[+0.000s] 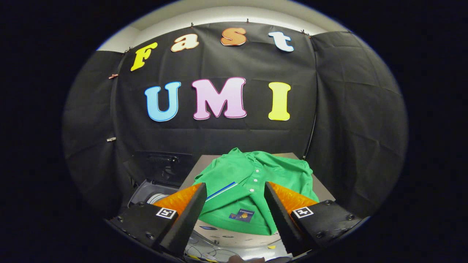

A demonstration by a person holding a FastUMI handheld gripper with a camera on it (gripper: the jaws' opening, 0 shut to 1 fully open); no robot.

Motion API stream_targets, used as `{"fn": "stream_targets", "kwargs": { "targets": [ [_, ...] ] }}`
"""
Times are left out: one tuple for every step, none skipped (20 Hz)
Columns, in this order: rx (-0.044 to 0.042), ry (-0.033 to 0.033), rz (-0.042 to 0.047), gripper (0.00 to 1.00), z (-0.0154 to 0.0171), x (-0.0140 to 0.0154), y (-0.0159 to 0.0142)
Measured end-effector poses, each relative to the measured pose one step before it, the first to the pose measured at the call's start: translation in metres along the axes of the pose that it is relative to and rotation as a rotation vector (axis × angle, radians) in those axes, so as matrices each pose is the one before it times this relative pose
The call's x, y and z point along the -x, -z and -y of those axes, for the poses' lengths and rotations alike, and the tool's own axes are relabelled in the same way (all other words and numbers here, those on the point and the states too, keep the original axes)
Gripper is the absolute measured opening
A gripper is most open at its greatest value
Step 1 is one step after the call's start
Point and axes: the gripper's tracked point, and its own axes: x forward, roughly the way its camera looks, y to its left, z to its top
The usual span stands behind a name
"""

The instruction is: Put the clothes into the washing machine and then close the washing machine lid.

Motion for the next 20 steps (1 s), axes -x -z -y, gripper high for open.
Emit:
{"fn": "stream_targets", "kwargs": {
  "targets": [
    [-0.00209,0.01033,-0.02811,0.99,0.00488,-0.01174,0.00217],
    [0.00144,0.01325,-0.02599,0.99,0.00548,-0.01013,0.00359],
    [0.00125,0.0107,-0.01694,0.99,0.00367,-0.00941,0.00039],
    [0.00508,0.01073,-0.01815,0.99,0.00408,-0.01063,0.00071],
    [0.00426,0.00767,-0.02455,0.99,0.00303,-0.00969,0.00171],
    [0.00022,0.00992,-0.02668,0.99,0.00388,-0.00898,0.00327],
    [-0.00208,0.00639,-0.02711,1.0,0.0031,-0.00914,0.00243],
    [-0.00567,0.00472,-0.0211,1.0,0.00239,-0.00831,0.00084],
    [-0.00317,0.00593,-0.02169,1.0,0.00093,-0.00912,0.00049],
    [-0.00489,0.00221,-0.01685,1.0,0.00137,-0.00831,-0.00082],
    [-0.00531,0.0051,-0.02027,1.0,0.00146,-0.0082,0.0013],
    [-0.00555,0.00733,-0.02445,1.0,0.00178,-0.00747,0.00227],
    [-0.00689,-0.00034,-0.02314,1.0,0.00028,-0.00609,0.00185],
    [-0.00529,-0.00188,-0.01957,1.0,0.00003,-0.00478,0.00176],
    [-0.00384,0.00009,-0.01131,1.0,0.00139,-0.00329,-0.00028],
    [0.00082,0.00238,-0.00755,1.0,0.00106,-0.00301,-0.00069],
    [0.00228,0.00186,-0.00434,1.0,-0.00033,-0.00322,-0.00056],
    [0.00371,0.00203,-0.00529,1.0,-0.00163,-0.00093,0.00039],
    [0.00389,0.00359,-0.00793,1.0,-0.00071,-0.00147,0.00094],
    [0.00478,0.00205,-0.00491,1.0,-0.00083,-0.00137,-0.00189]
  ]
}}
